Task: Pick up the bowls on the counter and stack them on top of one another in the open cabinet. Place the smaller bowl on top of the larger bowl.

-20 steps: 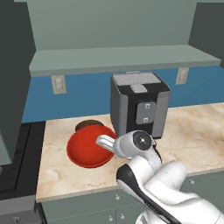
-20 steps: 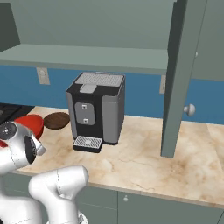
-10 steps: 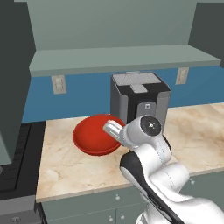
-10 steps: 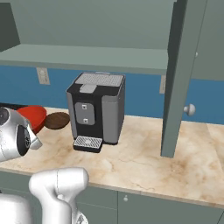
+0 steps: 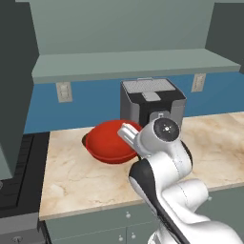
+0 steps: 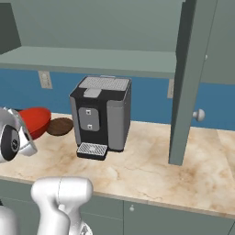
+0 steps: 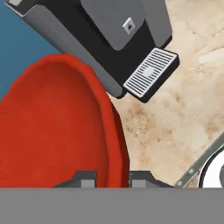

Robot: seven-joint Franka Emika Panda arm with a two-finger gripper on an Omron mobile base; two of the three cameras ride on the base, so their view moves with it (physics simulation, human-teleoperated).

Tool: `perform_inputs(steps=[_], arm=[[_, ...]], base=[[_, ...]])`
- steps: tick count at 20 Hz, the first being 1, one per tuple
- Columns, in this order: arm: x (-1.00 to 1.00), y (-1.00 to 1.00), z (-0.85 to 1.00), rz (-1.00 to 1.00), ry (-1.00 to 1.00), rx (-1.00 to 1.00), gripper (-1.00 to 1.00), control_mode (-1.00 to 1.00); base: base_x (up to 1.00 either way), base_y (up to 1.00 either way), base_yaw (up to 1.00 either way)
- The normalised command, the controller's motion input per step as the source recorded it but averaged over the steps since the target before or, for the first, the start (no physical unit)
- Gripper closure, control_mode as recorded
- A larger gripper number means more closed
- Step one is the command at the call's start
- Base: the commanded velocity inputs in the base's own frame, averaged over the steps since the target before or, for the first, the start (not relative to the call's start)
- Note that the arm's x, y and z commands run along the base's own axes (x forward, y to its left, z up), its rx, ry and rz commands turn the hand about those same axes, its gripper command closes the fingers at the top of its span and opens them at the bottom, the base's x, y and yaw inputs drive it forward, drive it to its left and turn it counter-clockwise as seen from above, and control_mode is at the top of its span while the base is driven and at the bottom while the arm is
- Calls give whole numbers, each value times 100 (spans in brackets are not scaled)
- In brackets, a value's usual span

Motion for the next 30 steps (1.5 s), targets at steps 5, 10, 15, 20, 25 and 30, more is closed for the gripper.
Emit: perform_inputs(steps=[5,10,15,20,25,30], arm=[[-41,-15,21,-9,-1,5,100,-100],[-47,-21,20,-5,-2,5,100,-100],[-53,-29,17,-1,-4,4,100,-100],[-48,-27,18,0,-7,4,100,-100],[-29,-16,28,-5,-11,1,100,-100],[-15,-7,30,-10,-11,0,100,-100]], base=[[0,0,0],[0,0,0],[0,0,0],[0,0,0],[0,0,0],[0,0,0]])
